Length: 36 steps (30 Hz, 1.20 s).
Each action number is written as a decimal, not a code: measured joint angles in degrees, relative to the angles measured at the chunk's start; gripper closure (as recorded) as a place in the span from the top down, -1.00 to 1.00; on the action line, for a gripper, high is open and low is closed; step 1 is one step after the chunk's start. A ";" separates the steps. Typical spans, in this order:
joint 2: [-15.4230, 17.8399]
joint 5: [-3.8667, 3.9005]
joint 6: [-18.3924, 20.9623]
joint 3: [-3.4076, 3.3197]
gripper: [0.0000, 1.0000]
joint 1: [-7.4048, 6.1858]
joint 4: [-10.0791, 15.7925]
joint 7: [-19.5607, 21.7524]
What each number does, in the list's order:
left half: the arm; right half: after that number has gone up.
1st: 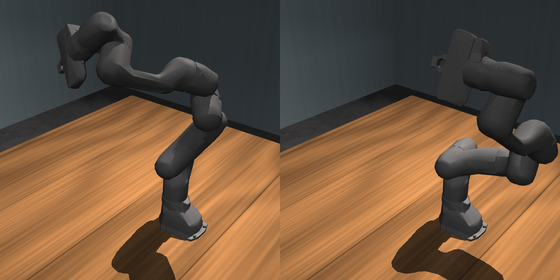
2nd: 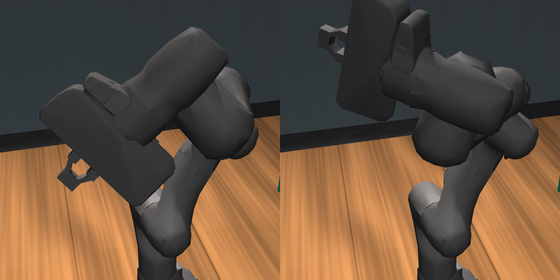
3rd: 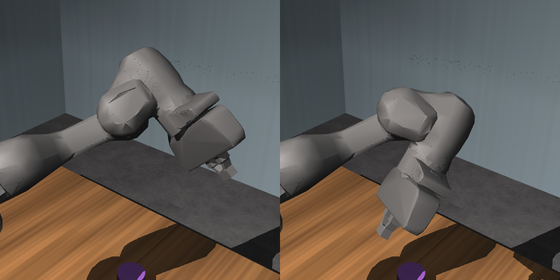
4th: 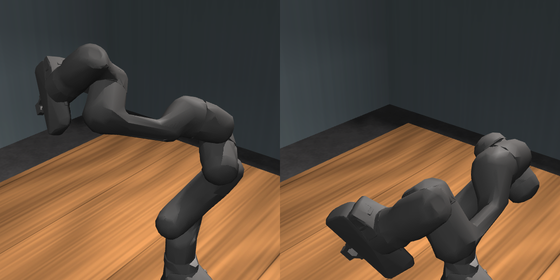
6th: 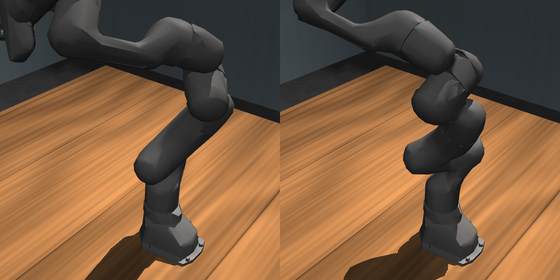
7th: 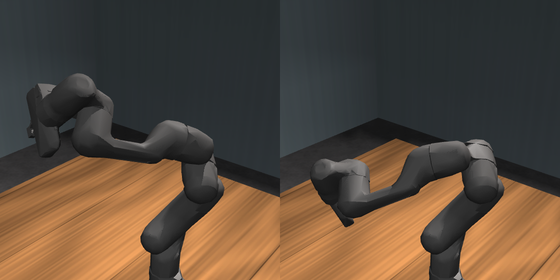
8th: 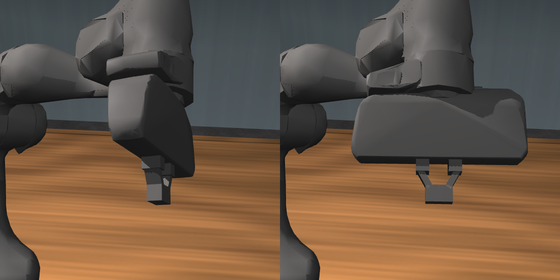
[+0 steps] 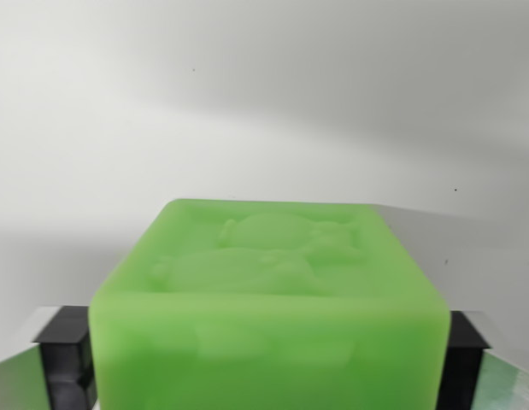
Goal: Stack cube
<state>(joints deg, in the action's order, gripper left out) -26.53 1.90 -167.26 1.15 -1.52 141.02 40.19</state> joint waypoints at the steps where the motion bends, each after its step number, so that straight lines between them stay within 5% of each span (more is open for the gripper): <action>1: 0.00 0.00 0.00 0.00 -1.00 0.00 0.00 0.00; 36: 1.09 -0.01 0.70 0.00 -1.00 0.00 0.24 0.00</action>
<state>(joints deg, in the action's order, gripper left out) -25.44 1.89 -166.56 1.15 -1.52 141.26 40.19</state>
